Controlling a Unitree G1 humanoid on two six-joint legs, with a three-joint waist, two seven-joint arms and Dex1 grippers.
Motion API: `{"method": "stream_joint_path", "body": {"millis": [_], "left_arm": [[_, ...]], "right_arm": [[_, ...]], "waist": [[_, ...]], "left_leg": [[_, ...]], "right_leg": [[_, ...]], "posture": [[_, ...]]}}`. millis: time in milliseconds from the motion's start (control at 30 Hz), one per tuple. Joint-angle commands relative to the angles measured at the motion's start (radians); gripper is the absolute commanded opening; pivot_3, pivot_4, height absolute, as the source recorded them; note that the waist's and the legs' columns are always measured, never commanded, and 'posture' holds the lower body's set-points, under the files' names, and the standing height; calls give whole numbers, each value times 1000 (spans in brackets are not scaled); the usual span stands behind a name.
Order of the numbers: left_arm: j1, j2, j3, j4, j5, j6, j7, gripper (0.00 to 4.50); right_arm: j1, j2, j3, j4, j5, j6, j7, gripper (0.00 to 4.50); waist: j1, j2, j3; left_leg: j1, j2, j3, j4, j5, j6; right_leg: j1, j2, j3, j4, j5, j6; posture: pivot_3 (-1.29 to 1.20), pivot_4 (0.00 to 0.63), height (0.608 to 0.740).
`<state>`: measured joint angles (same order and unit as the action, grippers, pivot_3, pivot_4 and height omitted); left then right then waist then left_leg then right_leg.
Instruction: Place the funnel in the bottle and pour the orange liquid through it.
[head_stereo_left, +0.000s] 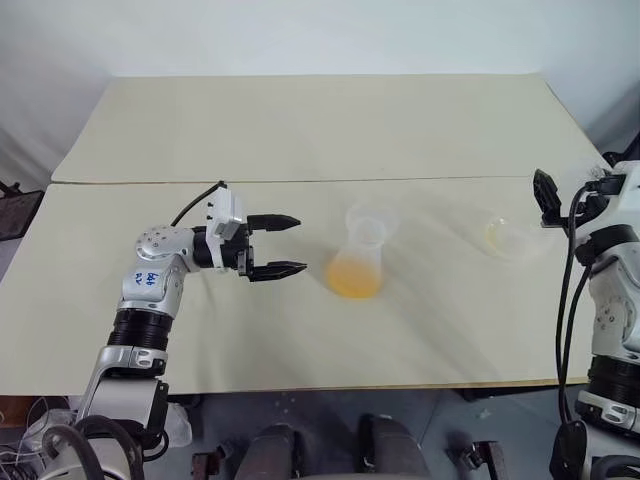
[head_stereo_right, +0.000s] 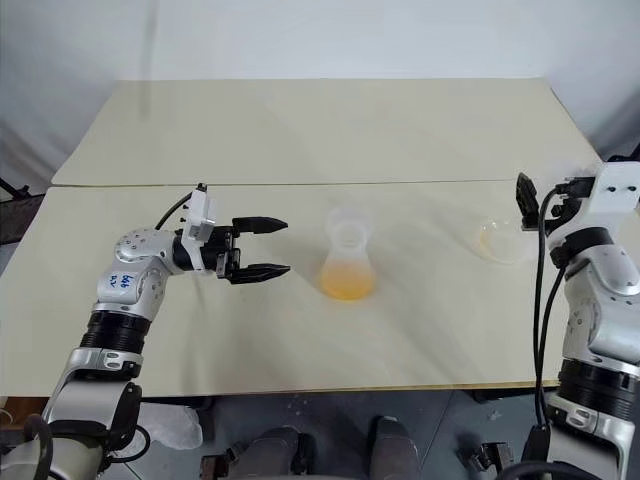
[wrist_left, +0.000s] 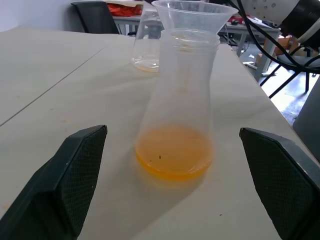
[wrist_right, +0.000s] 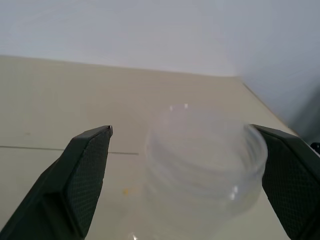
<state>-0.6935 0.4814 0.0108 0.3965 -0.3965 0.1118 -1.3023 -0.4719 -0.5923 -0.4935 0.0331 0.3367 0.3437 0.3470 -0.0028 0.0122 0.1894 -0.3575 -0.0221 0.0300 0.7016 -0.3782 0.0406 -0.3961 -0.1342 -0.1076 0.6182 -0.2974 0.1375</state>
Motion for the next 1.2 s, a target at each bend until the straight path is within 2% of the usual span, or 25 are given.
{"method": "stream_joint_path", "body": {"millis": [33,267,400,567,700,833,933,1200], "left_arm": [[5,1,8,-33,-9,2,4,4500],[4,0,9,-30,-8,3,12,4500],[-4,-13,44,-36,-35,2,43,4500],[27,15,69,-78,-52,65,77,4500],[87,55,93,-136,-97,94,25,4500],[128,95,104,-126,-80,62,10,4500],[153,124,111,-108,-84,57,-27,4500],[182,155,113,-88,-80,32,-85,4500]], "right_arm": [[-30,-44,-30,-25,33,-37,28,4444],[-64,-86,-27,3,41,-55,55,4444],[-94,-125,-26,-44,97,-43,125,4444],[83,-170,-18,-323,285,65,323,4444],[340,-198,-78,-557,498,186,460,4444],[554,-211,-79,-625,454,137,580,4444],[674,-199,-63,-548,369,16,703,4444],[726,-173,-54,-362,286,-160,810,4444]], "waist": [[0,0,0],[2,0,0],[0,0,0],[6,0,0],[14,0,0],[26,0,0],[31,-1,0],[27,-1,0]], "left_leg": [[0,0,0,0,0,0],[0,0,0,0,0,0],[0,0,1,0,0,0],[-1,1,-2,-1,0,0],[-1,0,-2,-1,0,0],[0,0,-2,1,0,0],[2,0,-1,1,0,1],[3,0,1,0,0,1]], "right_leg": [[0,0,0,0,0,0],[0,0,0,0,0,0],[0,0,0,0,0,0],[0,0,-2,-1,0,0],[1,-1,-2,-2,0,0],[3,0,-1,-5,0,0],[6,0,0,-7,0,0],[5,0,1,-6,0,0]], "posture": [[0,150,740],[0,150,740],[0,150,740],[0,150,740],[0,150,740],[0,150,740],[0,150,740],[0,150,740]]}}
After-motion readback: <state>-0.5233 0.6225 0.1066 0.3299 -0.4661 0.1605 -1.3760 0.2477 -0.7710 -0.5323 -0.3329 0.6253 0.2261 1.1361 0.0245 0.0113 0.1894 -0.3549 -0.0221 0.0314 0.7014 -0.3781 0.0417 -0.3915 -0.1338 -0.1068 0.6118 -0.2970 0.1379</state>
